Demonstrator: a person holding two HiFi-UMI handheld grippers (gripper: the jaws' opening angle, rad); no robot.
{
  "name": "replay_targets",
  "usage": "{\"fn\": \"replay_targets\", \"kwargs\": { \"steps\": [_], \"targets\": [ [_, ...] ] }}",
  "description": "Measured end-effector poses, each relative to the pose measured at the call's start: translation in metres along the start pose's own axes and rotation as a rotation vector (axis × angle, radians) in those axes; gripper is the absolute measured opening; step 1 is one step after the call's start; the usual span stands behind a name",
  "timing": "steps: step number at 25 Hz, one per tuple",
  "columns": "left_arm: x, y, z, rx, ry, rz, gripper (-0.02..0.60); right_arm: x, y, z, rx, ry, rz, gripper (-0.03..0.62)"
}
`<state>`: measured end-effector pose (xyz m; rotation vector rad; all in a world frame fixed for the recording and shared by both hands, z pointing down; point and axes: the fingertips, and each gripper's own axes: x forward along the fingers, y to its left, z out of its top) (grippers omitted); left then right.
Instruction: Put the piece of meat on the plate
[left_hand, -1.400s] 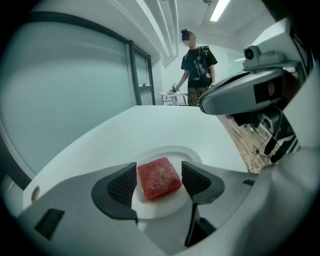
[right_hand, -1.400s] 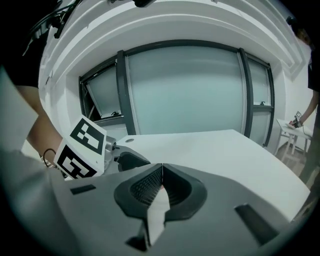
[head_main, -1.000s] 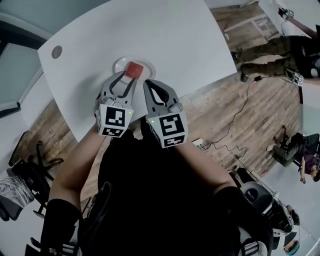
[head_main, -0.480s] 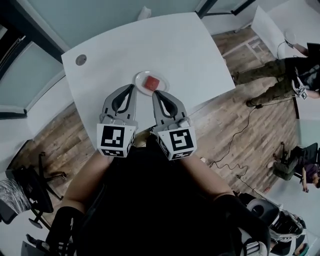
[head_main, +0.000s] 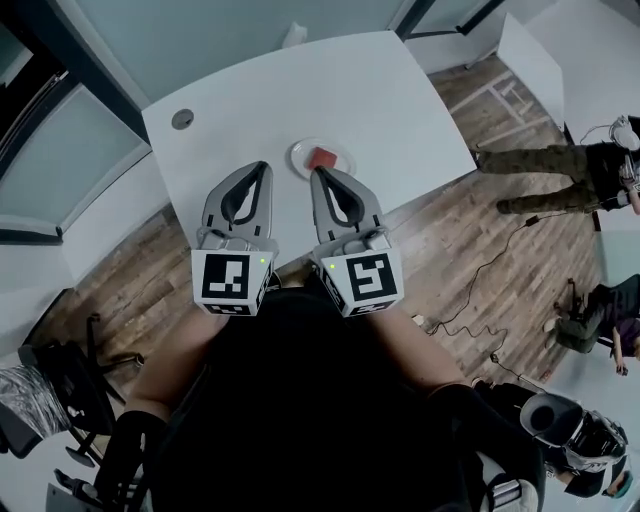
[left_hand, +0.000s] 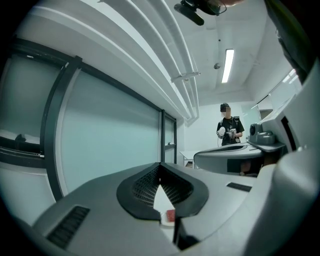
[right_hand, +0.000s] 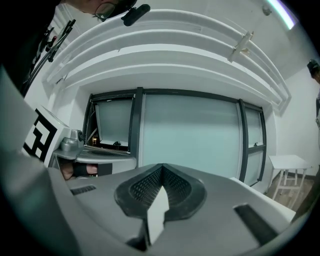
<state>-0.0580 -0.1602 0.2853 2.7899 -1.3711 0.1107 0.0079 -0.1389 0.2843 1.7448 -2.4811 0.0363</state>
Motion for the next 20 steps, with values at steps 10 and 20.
{"fn": "replay_targets", "kwargs": {
  "steps": [10, 20],
  "targets": [
    [-0.007, 0.002, 0.007, 0.003, -0.027, -0.038, 0.003, 0.001, 0.010, 0.005, -0.020, -0.005, -0.039, 0.003],
    [-0.006, -0.011, 0.009, 0.002, -0.047, -0.078, 0.003, -0.009, 0.005, 0.006, -0.018, -0.021, -0.069, 0.003]
  ]
}}
